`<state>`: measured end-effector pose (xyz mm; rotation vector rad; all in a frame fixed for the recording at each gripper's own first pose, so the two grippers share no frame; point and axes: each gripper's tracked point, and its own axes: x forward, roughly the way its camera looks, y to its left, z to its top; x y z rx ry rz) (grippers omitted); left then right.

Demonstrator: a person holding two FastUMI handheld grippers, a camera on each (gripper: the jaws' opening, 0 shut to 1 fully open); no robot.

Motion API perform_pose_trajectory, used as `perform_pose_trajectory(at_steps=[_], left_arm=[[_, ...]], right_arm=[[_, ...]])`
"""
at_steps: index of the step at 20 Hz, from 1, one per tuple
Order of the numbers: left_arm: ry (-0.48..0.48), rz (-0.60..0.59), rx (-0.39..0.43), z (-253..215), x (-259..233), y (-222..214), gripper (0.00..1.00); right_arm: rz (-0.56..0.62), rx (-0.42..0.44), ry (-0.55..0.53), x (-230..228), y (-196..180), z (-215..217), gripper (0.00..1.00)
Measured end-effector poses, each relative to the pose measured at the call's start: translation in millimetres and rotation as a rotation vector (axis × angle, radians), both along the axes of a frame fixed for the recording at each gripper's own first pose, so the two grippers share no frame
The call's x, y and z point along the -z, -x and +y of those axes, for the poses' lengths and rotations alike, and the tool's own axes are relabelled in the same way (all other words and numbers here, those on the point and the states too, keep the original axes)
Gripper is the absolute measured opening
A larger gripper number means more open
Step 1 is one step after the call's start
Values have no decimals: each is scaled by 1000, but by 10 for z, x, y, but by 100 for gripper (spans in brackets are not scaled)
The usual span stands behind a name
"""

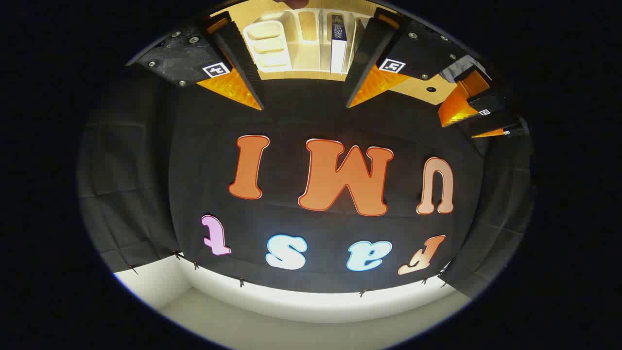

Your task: Open the schoolbag, grab two books from the bookshelf and put them into the schoolbag.

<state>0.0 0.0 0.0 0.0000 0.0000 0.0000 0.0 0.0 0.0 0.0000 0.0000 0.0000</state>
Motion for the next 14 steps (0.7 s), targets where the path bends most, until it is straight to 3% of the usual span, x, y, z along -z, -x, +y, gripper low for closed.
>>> perform_pose_trajectory(at_steps=[10, 14], left_arm=[[-64, 2, -15, -183, 26, 146, 96], [-114, -10, -62, -83, -9, 184, 96]], right_arm=[[-1, -72, -46, 33, 13, 17, 95], [-1, -80, -20, 29, -32, 23, 95]])
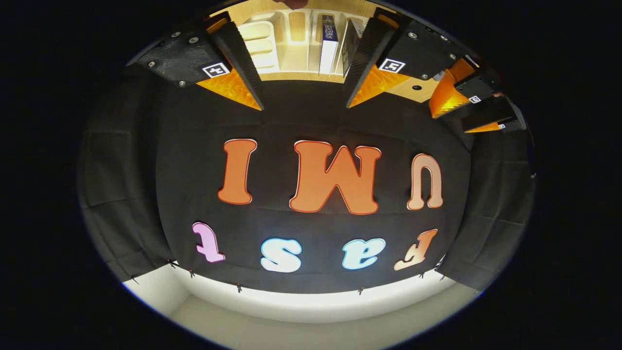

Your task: Open the schoolbag, grab two books from the bookshelf and put them into the schoolbag.

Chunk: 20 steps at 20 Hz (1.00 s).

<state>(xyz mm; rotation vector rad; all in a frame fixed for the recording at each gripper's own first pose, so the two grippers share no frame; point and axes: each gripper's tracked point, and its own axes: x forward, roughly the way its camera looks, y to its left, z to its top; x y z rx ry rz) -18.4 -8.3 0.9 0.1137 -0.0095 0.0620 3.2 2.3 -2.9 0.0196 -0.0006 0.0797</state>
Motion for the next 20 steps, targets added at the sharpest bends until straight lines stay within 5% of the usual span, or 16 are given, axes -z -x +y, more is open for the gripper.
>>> perform_pose_trajectory(at_steps=[12, 20], left_arm=[[-105, 56, -13, 249, 284, 37, 95], [-368, 253, -24, 427, 1239, 245, 97]], right_arm=[[-30, -18, 69, -32, -22, -54, 95], [-38, -11, 104, 85, -159, -239, 95]])
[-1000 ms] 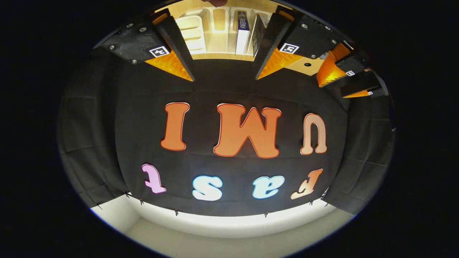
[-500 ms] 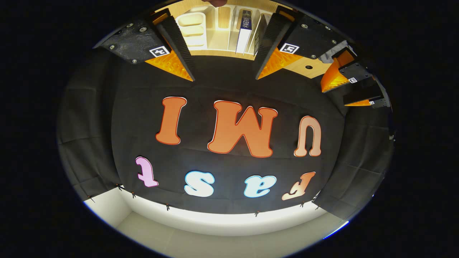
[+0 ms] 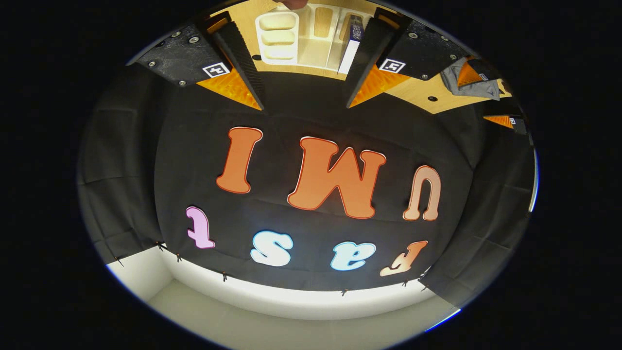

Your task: Open the schoolbag, grab two books from the bookshelf and put them into the schoolbag.

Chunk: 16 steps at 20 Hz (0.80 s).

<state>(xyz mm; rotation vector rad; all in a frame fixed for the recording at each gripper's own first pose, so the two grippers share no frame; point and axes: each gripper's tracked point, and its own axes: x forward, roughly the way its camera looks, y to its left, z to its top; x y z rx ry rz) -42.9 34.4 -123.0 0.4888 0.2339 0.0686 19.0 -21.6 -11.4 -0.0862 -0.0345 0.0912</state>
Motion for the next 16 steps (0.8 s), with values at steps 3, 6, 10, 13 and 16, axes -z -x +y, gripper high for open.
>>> perform_pose_trajectory(at_steps=[3, 6, 10, 13, 16], left_arm=[[-112, 80, -11, 71, 405, 189, 97], [-208, 202, -32, 196, 875, 313, 97], [-316, 318, -43, 319, 1360, 566, 97], [-361, 403, -55, 409, 1679, 838, 97], [-430, 451, -70, 504, 1844, 1032, 97]], right_arm=[[12, -5, -4, 81, -63, -71, 95], [23, -1, -13, 154, -123, -164, 95], [30, 11, -14, 208, -184, -288, 95], [26, 12, -3, 229, -172, -353, 95], [31, 10, -3, 263, -135, -410, 95]])
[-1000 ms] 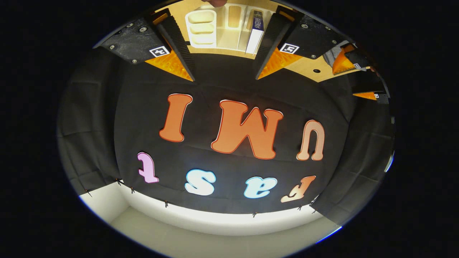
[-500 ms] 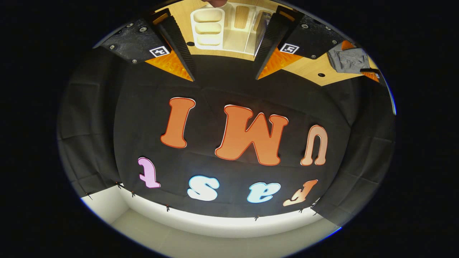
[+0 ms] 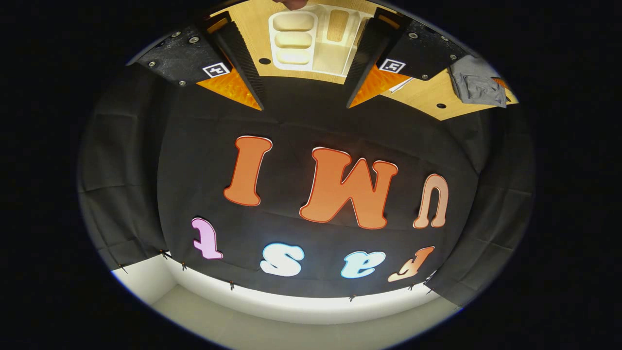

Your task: Open the schoolbag, grab two books from the bookshelf and put them into the schoolbag.

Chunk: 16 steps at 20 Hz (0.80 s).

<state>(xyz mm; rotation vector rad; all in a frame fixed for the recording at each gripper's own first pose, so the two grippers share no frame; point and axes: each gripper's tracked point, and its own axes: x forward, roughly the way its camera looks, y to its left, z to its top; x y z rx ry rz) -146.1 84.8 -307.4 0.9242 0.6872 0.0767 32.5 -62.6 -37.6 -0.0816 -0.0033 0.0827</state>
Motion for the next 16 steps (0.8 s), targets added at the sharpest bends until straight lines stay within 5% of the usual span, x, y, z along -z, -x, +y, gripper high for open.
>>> perform_pose_trajectory(at_steps=[9, 16], left_arm=[[-275, 67, -42, 259, 201, 205, 96], [-319, -34, -84, 365, 168, 93, 90]], right_arm=[[-25, -21, 3, -38, 98, -151, 95], [-23, -24, 16, 1, 173, -354, 95]])
